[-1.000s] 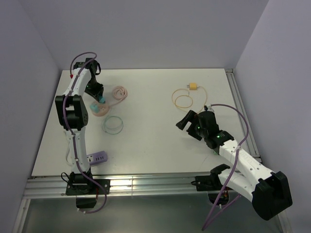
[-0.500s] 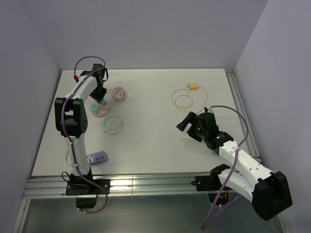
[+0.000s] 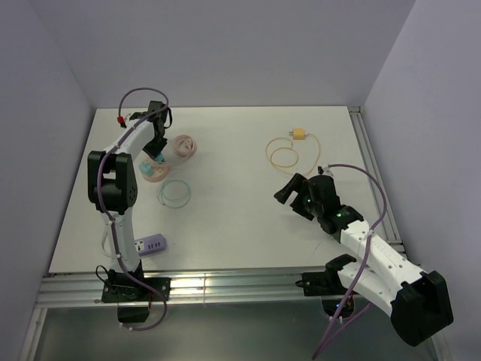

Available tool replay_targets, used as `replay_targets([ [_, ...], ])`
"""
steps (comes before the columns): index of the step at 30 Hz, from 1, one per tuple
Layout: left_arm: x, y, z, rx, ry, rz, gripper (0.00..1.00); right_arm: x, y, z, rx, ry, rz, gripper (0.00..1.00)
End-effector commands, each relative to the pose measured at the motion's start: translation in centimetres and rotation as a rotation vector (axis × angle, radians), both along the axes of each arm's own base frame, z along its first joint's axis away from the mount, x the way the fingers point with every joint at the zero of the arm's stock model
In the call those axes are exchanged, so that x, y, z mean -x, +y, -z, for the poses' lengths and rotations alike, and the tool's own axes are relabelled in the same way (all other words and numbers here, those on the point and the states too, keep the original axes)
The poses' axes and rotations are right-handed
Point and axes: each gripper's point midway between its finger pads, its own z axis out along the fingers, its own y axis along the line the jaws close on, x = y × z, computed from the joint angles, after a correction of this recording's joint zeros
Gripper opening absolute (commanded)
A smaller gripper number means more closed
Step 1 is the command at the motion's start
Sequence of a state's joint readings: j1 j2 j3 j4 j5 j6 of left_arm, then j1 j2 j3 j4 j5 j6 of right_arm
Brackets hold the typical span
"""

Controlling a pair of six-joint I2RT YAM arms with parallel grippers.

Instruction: Insert the plug

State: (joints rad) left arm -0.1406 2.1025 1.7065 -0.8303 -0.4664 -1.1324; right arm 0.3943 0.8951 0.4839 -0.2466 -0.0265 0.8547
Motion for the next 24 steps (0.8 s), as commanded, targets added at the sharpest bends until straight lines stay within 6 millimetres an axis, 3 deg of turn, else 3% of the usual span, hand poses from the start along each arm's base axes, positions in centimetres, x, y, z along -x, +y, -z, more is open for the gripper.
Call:
replay_targets([
  [1,7.6,-1.6,8.9,0.022,0.424,0.056,0.00,-0.3,-0.6,-1.0,0.002,-0.037,0.027,0.96],
  [10,7.3,-3.1,9.3,0.099,0.376,0.101,0.00,-0.3,-0.4,-1.0,-0.011,-0.034,0.023,0.96],
  [11,8.0,-3.3,9.8,0.121,0.385,0.107,0.00,-0.3,-0.4,-1.0,-0.008,-0.031,0.023,0.96],
  [16,6.9,-3.7,9.1,0.194,0.326,0.113,0.01,-0.1,-0.6,-1.0,-0.001,-0.036,0.024,0.96],
  [22,4.1,-3.9,6.1,0.218,0.219,0.149,0.15,-0.2,-0.6,-1.2,-0.001,-0.041,0.024,0.95],
  [24,3.2,-4.0,4.7,0.226,0.179,0.166,0.29,-0.1,-0.6,-1.1,0.002,-0.037,0.023,0.95],
])
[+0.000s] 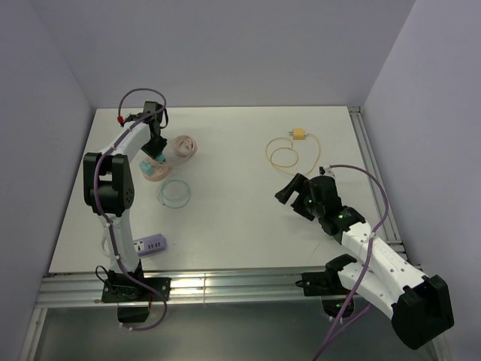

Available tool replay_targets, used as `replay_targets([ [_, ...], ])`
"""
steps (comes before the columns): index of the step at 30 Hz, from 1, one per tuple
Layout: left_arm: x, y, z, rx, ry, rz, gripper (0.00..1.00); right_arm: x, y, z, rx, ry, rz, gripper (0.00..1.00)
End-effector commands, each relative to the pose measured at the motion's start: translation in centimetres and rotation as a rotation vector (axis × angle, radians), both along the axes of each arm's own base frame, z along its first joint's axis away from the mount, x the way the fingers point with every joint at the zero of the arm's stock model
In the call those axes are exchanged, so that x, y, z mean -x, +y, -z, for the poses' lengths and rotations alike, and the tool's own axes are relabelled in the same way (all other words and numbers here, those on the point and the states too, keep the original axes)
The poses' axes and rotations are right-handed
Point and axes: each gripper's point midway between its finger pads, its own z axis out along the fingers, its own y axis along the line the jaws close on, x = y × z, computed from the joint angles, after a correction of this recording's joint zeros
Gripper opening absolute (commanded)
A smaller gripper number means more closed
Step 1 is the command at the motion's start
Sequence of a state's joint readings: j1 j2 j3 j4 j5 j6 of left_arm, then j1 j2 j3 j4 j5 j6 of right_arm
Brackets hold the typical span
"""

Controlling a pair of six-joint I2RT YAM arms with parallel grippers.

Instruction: Insert the plug

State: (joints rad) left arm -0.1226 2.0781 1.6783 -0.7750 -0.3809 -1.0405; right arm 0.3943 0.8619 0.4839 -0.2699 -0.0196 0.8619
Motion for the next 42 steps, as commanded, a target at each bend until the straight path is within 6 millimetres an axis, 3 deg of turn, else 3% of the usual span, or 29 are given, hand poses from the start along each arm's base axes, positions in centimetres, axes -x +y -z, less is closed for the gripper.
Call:
replay_targets([
  [1,3.1,-3.4,4.4,0.170,0.177,0.084,0.34,-0.4,-0.4,-0.6,0.008,-0.029,0.012,0.95],
  [4,2.3,-3.2,2.6,0.174,0.132,0.090,0.65,-0.4,-0.5,-0.6,0.011,-0.028,0.015,0.95],
  [5,2.1,-3.1,2.0,0.176,0.116,0.089,0.71,-0.4,-0.5,-0.6,0.011,-0.028,0.016,0.95],
  [8,1.9,-2.8,0.6,0.169,0.095,0.083,0.82,-0.3,-0.5,-0.8,0.008,-0.034,0.015,0.95],
  [11,2.1,-2.6,-0.6,0.167,0.084,0.076,0.86,-0.3,-0.5,-0.9,0.007,-0.035,0.017,0.95],
  [29,3.1,-2.7,-14.0,0.184,-0.224,0.175,0.90,-0.2,-0.5,-2.4,0.032,-0.083,-0.032,0.95],
  [34,3.7,-4.8,-16.8,0.265,-0.341,0.289,0.86,0.3,-0.1,-2.3,0.042,-0.087,-0.086,0.97],
  [35,4.2,-5.1,-18.2,0.268,-0.384,0.315,0.86,0.2,0.2,-2.6,0.034,-0.102,-0.097,0.97],
  [37,5.0,-6.5,-18.1,0.333,-0.419,0.385,0.84,0.6,0.5,-3.1,-0.001,-0.150,-0.117,0.99],
  [39,6.3,-7.4,-19.4,0.369,-0.471,0.432,0.84,0.7,0.6,-4.0,-0.045,-0.223,-0.105,1.00],
  [40,7.0,-7.7,-18.3,0.387,-0.456,0.448,0.84,0.7,0.6,-4.3,-0.057,-0.245,-0.102,1.00],
  [41,7.8,-8.7,-19.6,0.425,-0.499,0.506,0.84,0.7,0.5,-4.6,-0.063,-0.269,-0.096,1.00],
  [42,8.3,-9.0,-19.4,0.443,-0.501,0.525,0.84,0.8,0.3,-4.6,-0.068,-0.279,-0.086,1.00],
])
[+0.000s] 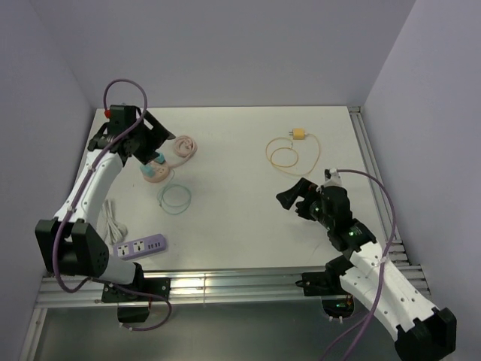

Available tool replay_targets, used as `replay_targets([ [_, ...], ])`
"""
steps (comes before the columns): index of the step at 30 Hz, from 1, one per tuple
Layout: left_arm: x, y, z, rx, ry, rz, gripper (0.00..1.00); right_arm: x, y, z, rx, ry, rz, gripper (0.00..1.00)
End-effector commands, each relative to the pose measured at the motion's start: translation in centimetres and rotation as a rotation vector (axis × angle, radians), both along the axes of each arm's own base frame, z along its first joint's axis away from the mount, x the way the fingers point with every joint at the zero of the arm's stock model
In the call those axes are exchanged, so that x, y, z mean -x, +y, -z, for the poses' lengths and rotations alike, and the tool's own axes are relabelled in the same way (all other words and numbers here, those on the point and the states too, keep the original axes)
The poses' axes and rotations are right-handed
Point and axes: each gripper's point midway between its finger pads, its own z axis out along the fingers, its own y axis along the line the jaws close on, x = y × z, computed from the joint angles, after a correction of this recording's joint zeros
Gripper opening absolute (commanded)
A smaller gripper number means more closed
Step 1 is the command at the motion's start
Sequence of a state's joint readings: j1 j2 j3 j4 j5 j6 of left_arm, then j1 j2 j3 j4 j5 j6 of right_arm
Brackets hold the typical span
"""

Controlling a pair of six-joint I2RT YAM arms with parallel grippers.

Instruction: Insert the plug

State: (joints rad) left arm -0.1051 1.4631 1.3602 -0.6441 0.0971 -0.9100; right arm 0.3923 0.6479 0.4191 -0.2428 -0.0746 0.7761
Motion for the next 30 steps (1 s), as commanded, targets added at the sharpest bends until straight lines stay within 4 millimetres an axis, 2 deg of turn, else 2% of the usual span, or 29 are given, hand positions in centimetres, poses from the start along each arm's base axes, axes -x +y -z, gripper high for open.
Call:
replay_targets([
  [1,1.4,-2.8,-2.3,0.097,-0.129,0.168,0.90,-0.6,-0.1,-1.7,-0.040,-0.102,0.013,1.00],
  [2,2.1,-3.6,-3.0,0.132,-0.157,0.208,0.90,-0.6,-0.1,-1.8,-0.042,-0.113,0.018,1.00],
  [3,2.8,-4.0,-2.8,0.154,-0.159,0.234,0.94,-0.6,-0.3,-1.5,-0.038,-0.109,0.026,1.00],
  [4,3.7,-4.3,-1.3,0.173,-0.134,0.251,1.00,-0.8,-0.5,-1.3,-0.034,-0.114,0.042,1.00],
  [6,4.9,-5.2,-2.0,0.220,-0.183,0.296,1.00,-0.9,-0.9,-0.8,-0.034,-0.121,0.066,1.00],
  [7,5.8,-5.3,-0.7,0.226,-0.162,0.303,0.99,-1.0,-1.1,-0.6,-0.033,-0.121,0.079,1.00],
  [8,6.4,-5.2,-1.2,0.227,-0.187,0.310,0.99,-1.0,-1.1,-0.4,-0.037,-0.118,0.081,1.00],
  [9,6.7,-5.2,-1.3,0.228,-0.207,0.311,0.99,-1.1,-1.5,0.1,-0.025,-0.108,0.105,1.00],
  [10,7.5,-5.3,-0.4,0.232,-0.196,0.316,0.99,-1.2,-1.6,0.5,-0.012,-0.090,0.113,1.00],
  [11,8.1,-5.5,-0.9,0.232,-0.223,0.334,1.00,-0.6,-1.7,2.2,0.030,-0.006,0.104,1.00],
  [12,8.7,-5.8,-0.8,0.239,-0.226,0.352,1.00,-0.9,-1.7,1.2,0.062,0.000,0.089,1.00],
  [13,9.2,-5.8,-0.3,0.222,-0.227,0.369,0.99,-1.0,-1.8,1.3,0.091,0.026,0.081,1.00],
  [14,9.7,-6.0,-0.7,0.206,-0.247,0.387,1.00,-1.0,-1.8,1.6,0.111,0.048,0.074,1.00],
  [16,10.0,-5.4,-0.2,0.136,-0.239,0.350,0.99,-1.6,-1.5,1.5,0.115,0.067,0.072,1.00],
  [17,10.7,-5.9,-0.8,0.115,-0.267,0.365,0.99,-1.7,-1.6,1.9,0.128,0.089,0.080,1.00],
  [19,11.3,-5.9,-1.1,0.090,-0.293,0.364,0.99,-2.7,-2.0,1.1,0.149,0.086,0.116,1.00],
  [20,11.9,-6.0,-1.9,0.083,-0.324,0.371,1.00,-3.2,-2.1,0.8,0.174,0.109,0.120,1.00],
  [23,12.9,-6.1,-3.3,0.090,-0.378,0.378,0.99,-4.5,-4.1,0.2,0.279,0.168,0.217,1.00],
  [24,13.2,-6.3,-3.2,0.102,-0.375,0.388,1.00,-4.8,-4.7,0.0,0.303,0.181,0.251,1.00],
  [25,13.8,-6.7,-3.5,0.126,-0.382,0.410,1.00,-4.7,-6.3,0.1,0.351,0.209,0.309,1.00],
  [27,14.1,-7.2,-3.3,0.146,-0.378,0.432,1.00,-5.3,-7.5,-0.3,0.376,0.243,0.349,1.00],
  [28,14.3,-7.5,-3.0,0.155,-0.368,0.439,1.00,-5.3,-8.8,-0.1,0.369,0.276,0.381,1.00],
  [30,14.5,-8.0,-2.5,0.170,-0.357,0.463,0.99,-4.5,-10.8,0.6,0.364,0.358,0.418,1.00],
])
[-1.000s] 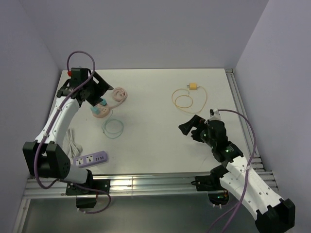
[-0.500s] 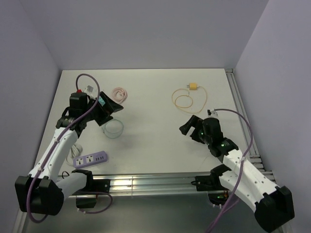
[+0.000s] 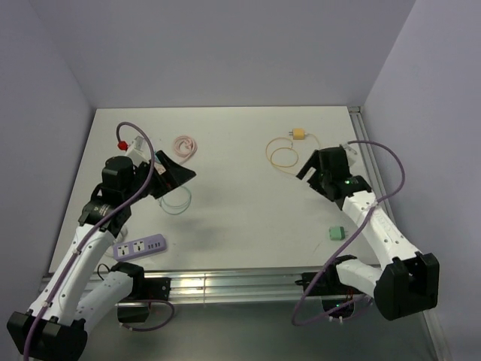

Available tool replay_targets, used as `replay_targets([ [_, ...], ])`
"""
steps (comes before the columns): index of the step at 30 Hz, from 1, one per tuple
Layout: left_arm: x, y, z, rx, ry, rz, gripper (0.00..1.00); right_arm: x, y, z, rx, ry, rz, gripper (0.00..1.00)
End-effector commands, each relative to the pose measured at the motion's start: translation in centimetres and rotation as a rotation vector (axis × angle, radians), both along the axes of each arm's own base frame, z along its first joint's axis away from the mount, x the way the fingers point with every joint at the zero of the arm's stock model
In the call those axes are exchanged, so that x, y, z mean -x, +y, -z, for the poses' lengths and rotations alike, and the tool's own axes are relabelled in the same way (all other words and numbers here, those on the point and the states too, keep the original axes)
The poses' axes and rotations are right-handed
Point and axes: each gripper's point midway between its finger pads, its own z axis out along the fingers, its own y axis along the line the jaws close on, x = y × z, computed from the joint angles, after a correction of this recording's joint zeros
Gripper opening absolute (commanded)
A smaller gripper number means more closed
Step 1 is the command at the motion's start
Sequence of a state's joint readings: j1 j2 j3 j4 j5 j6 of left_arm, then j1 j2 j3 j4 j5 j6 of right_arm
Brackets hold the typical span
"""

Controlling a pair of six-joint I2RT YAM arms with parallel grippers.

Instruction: Insert the plug

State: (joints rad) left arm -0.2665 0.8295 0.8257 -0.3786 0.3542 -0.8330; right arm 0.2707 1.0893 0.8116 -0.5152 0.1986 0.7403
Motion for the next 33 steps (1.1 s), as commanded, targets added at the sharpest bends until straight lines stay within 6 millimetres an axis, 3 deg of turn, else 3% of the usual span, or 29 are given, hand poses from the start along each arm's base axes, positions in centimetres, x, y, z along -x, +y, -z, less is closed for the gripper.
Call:
replay_targets([
  [1,0.5,-1.3,1.1,0.015,0.024,0.066,1.00,2.1,-5.5,0.9,0.014,0.133,0.161,1.00],
  [5,0.6,-2.0,2.5,0.005,0.067,0.112,1.00,4.5,-7.7,3.5,-0.111,0.183,0.272,0.98],
  [9,0.8,-2.6,2.9,0.020,0.086,0.148,0.99,6.9,-10.5,4.0,-0.062,0.254,0.432,0.99],
  [17,0.8,-3.0,2.1,0.000,0.093,0.186,0.98,10.9,-10.3,6.4,-0.126,0.407,0.623,0.99],
  [25,1.1,-3.5,1.3,-0.001,0.090,0.217,0.98,12.2,-11.2,7.4,-0.112,0.419,0.762,0.91],
  [33,1.1,-3.9,1.0,0.023,0.098,0.226,0.97,11.5,-11.3,8.2,-0.122,0.442,0.792,0.86],
])
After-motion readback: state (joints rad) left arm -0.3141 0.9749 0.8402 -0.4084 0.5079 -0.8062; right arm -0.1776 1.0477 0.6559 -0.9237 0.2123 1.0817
